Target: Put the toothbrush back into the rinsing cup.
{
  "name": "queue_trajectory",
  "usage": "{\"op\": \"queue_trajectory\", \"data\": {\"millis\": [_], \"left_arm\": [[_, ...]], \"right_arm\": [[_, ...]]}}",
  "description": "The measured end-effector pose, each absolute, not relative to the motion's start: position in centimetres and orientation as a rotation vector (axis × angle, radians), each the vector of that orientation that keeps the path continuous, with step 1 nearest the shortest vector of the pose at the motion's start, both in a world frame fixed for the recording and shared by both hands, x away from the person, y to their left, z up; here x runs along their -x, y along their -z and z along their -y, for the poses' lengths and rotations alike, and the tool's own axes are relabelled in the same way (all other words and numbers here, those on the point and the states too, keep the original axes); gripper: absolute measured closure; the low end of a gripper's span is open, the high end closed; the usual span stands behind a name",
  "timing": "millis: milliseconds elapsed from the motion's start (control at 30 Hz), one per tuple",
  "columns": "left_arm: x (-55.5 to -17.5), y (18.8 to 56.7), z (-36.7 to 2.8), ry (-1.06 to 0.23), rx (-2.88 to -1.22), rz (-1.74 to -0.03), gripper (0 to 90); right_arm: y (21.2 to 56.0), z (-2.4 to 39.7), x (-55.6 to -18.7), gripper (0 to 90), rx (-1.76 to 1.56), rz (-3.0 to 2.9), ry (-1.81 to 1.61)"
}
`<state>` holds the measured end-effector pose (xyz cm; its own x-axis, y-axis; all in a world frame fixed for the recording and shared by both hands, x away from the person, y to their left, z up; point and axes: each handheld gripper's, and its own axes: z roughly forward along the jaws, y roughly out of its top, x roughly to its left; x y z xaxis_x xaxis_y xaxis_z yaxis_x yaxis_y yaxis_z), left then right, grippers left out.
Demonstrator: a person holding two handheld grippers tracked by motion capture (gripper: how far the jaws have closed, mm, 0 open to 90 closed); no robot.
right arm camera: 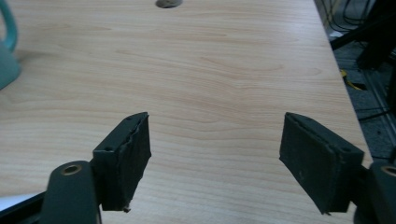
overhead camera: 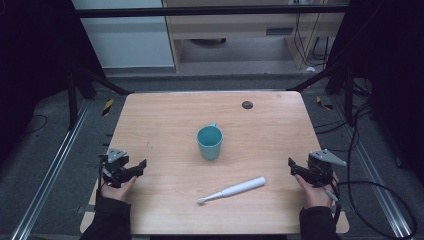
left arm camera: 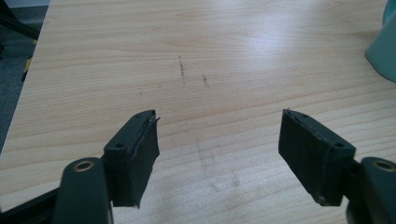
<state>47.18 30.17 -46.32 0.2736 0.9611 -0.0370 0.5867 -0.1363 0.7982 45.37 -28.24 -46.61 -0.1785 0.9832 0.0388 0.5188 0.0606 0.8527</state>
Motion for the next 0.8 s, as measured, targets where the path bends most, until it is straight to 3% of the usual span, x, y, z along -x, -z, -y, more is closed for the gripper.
{"op": "queue_trajectory", "data": {"millis": [200, 400, 800], "left_arm": [[-47.0, 46.3, -30.5, -0.640, -1.819, -1.431, 36.5], [-47.0, 46.2, -30.4, -0.643, -1.830, -1.429, 42.0], [-47.0, 46.2, -30.0, -0.663, -1.850, -1.425, 43.5]], "right_arm": [[46.1, 26.9, -44.9, 30.9, -1.447, -1.854, -1.035], [45.5, 24.8, -44.6, 43.5, -1.391, -1.960, -1.045], [45.6, 21.9, -44.9, 64.7, -1.343, -2.097, -1.040]]}}
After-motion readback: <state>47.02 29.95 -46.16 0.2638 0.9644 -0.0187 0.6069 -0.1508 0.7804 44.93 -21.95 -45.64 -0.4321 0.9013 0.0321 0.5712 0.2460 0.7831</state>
